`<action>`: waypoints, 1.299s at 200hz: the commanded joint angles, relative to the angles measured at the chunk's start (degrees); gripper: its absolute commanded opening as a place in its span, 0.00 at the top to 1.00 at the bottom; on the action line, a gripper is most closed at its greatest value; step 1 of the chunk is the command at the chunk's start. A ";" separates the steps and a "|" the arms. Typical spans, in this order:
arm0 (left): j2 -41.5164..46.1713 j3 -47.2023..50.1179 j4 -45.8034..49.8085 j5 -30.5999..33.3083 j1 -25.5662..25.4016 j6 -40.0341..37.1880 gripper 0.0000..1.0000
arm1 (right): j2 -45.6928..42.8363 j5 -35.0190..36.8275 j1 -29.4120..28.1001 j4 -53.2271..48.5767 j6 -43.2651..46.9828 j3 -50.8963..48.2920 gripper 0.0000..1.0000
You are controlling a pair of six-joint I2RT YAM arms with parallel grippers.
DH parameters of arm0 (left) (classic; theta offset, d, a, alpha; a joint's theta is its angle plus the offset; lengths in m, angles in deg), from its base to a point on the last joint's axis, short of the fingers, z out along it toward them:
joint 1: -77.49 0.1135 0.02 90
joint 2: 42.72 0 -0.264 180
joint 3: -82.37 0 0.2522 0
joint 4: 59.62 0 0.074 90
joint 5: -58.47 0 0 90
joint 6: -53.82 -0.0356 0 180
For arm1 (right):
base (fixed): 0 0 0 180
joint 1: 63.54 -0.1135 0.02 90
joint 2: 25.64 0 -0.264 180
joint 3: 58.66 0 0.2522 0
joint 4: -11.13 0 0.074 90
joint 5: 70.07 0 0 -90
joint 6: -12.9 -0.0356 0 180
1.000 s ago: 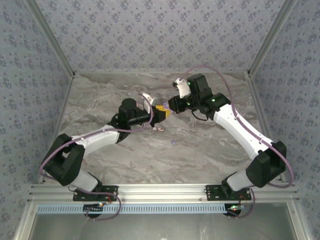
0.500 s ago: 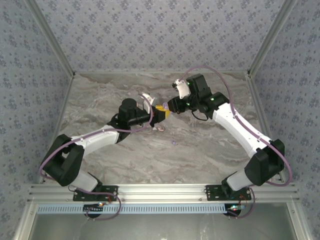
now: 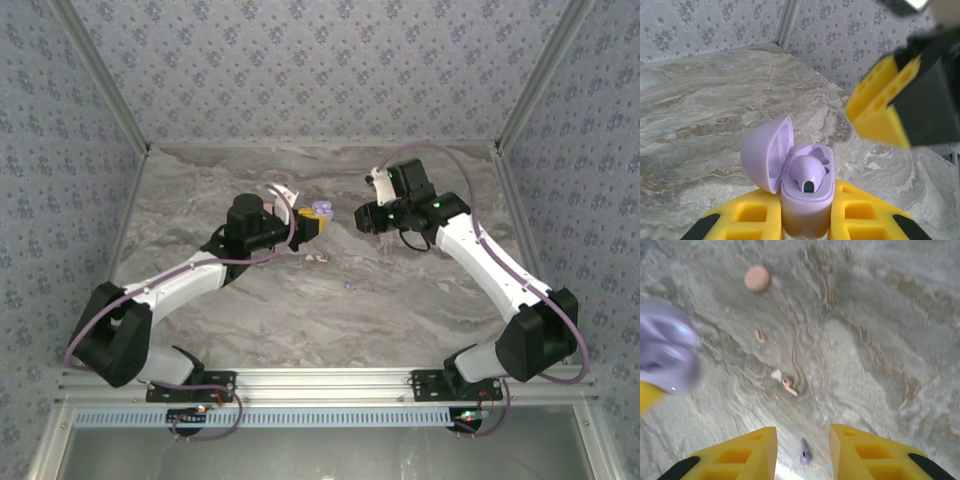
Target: Insert the wireless bluetooth earbuds into the charging case
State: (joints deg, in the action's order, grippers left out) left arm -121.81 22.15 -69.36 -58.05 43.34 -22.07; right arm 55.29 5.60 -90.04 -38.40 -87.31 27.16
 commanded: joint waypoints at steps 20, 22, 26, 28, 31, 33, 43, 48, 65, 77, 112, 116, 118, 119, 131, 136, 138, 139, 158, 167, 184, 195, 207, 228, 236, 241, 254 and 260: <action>5.54 -0.35 7.06 1.03 0.79 -4.22 0.87 | -0.16 -2.15 -0.45 -3.92 -1.62 -7.47 0.60; 5.70 -0.25 7.18 1.03 0.83 -4.27 0.87 | -0.22 -2.29 -0.56 -3.84 -1.64 -7.94 0.59; 6.02 -0.15 7.44 1.04 0.98 -4.24 0.87 | -0.09 -2.41 -0.72 -3.71 -1.73 -8.60 0.58; 6.20 -0.09 7.56 1.04 1.01 -4.26 0.87 | -0.07 -2.69 -0.78 -3.70 -1.73 -8.95 0.58; 6.41 0.07 7.74 1.04 1.03 -4.19 0.87 | 0.04 -2.91 -0.95 -3.62 -1.81 -9.42 0.58; 6.63 0.12 7.88 1.04 1.06 -4.18 0.87 | 0.14 -3.12 -1.08 -3.52 -1.82 -9.72 0.57; 7.33 0.52 8.23 1.08 1.15 -4.05 0.87 | 0.62 -3.74 -1.60 -3.42 -1.99 -10.82 0.57; 7.65 0.74 8.54 1.19 1.21 -3.93 0.87 | 1.06 -4.00 -1.98 -3.28 -2.00 -11.40 0.57; 8.67 1.17 9.33 1.38 1.32 -3.53 0.87 | 2.56 -4.23 -3.31 -3.01 -2.24 -12.55 0.57; 9.35 1.50 9.80 1.45 1.29 -3.25 0.87 | 3.42 -4.22 -4.29 -2.39 -2.37 -13.10 0.57; 11.53 2.43 11.54 2.45 1.38 -3.29 0.87 | 6.51 -3.21 -6.41 -1.41 -2.67 -13.60 0.54; 11.71 2.63 11.49 2.60 1.45 -3.23 0.87 | 7.01 -3.09 -6.65 -1.29 -2.68 -13.60 0.53; 11.82 2.65 11.47 2.68 1.43 -3.28 0.87 | 7.26 -3.03 -6.72 -1.27 -2.74 -13.52 0.53; 11.88 2.71 11.42 2.69 1.44 -3.29 0.87 | 7.33 -2.97 -6.81 -1.21 -2.76 -13.52 0.53; 12.60 3.48 10.46 2.78 1.61 -3.09 0.87 | 8.85 -2.69 -7.44 -0.73 -3.04 -13.43 0.52; 12.97 3.80 9.96 2.79 1.65 -2.91 0.87 | 9.38 -2.66 -7.65 -0.45 -3.17 -13.35 0.51; 13.06 3.89 9.86 2.79 1.70 -2.83 0.87 | 9.63 -2.66 -7.72 -0.38 -3.22 -13.30 0.52; 13.07 3.95 9.83 2.84 1.71 -2.84 0.87 | 9.71 -2.61 -7.79 -0.28 -3.27 -13.28 0.51; 13.61 4.09 9.91 2.91 1.85 -2.76 0.87 | 11.85 -1.59 -8.59 0.57 -4.14 -12.82 0.51; 13.77 4.09 10.05 2.91 1.87 -2.77 0.87 | 12.67 -0.82 -8.99 0.85 -4.55 -12.60 0.52; 13.94 4.10 10.19 3.03 1.98 -2.82 0.87 | 14.35 0.24 -9.59 1.05 -5.53 -12.29 0.52; 14.10 4.09 10.28 3.22 1.95 -2.86 0.87 | 15.17 0.85 -9.95 2.43 -6.19 -12.12 0.53; 14.23 4.08 10.42 3.27 1.94 -3.00 0.87 | 15.97 0.88 -10.36 2.98 -6.51 -11.85 0.52; 14.49 4.09 10.76 3.34 1.98 -3.08 0.87 | 17.22 3.05 -11.04 2.81 -7.36 -11.41 0.53; 14.50 4.09 10.69 3.41 1.97 -3.16 0.87 | 17.59 3.81 -11.17 2.94 -7.83 -11.41 0.52; 14.49 4.10 10.74 3.41 1.98 -3.19 0.87 | 17.88 3.95 -11.22 3.11 -7.86 -11.34 0.52; 14.54 4.09 10.61 3.33 1.95 -3.15 0.87 | 18.54 3.91 -11.33 3.41 -7.99 -11.32 0.53; 14.40 4.07 10.60 3.38 1.96 -3.12 0.87 | 18.87 3.94 -11.29 3.50 -8.12 -11.25 0.53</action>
State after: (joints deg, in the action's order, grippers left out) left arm -108.76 26.15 -58.39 -54.99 44.98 -24.80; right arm 72.77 7.39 -100.99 -35.18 -93.68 14.30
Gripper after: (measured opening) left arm 0.191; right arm 0.474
